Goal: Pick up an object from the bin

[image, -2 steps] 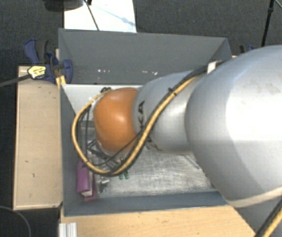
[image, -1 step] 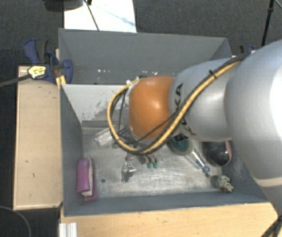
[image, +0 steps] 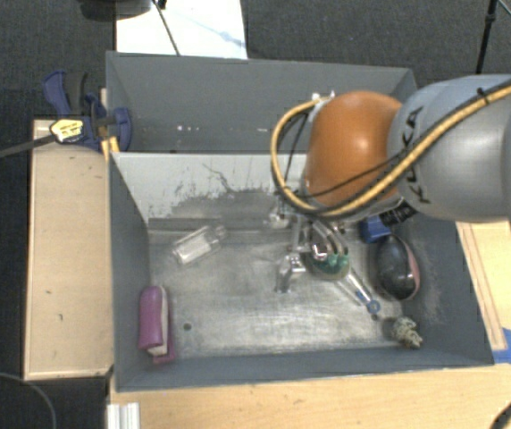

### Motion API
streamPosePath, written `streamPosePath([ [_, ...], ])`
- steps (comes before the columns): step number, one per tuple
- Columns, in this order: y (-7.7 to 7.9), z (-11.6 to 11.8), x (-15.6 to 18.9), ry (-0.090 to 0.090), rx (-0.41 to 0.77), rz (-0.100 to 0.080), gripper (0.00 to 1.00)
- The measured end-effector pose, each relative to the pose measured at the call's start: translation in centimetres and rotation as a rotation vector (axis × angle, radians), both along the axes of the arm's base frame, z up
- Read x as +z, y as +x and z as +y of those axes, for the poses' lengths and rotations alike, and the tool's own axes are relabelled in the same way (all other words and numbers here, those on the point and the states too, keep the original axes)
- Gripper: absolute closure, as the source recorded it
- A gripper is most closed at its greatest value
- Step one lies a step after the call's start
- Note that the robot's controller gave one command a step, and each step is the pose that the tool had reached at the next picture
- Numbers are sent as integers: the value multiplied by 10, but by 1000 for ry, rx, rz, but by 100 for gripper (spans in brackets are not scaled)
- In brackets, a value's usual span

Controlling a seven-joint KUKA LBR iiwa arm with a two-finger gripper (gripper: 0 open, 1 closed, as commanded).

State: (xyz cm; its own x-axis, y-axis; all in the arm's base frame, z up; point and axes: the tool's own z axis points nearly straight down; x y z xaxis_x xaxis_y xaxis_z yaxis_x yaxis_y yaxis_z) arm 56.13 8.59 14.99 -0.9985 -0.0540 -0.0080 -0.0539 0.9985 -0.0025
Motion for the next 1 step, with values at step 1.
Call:
streamPosePath([
  [1, 5, -86, 19, -1, 18, 1, 0],
])
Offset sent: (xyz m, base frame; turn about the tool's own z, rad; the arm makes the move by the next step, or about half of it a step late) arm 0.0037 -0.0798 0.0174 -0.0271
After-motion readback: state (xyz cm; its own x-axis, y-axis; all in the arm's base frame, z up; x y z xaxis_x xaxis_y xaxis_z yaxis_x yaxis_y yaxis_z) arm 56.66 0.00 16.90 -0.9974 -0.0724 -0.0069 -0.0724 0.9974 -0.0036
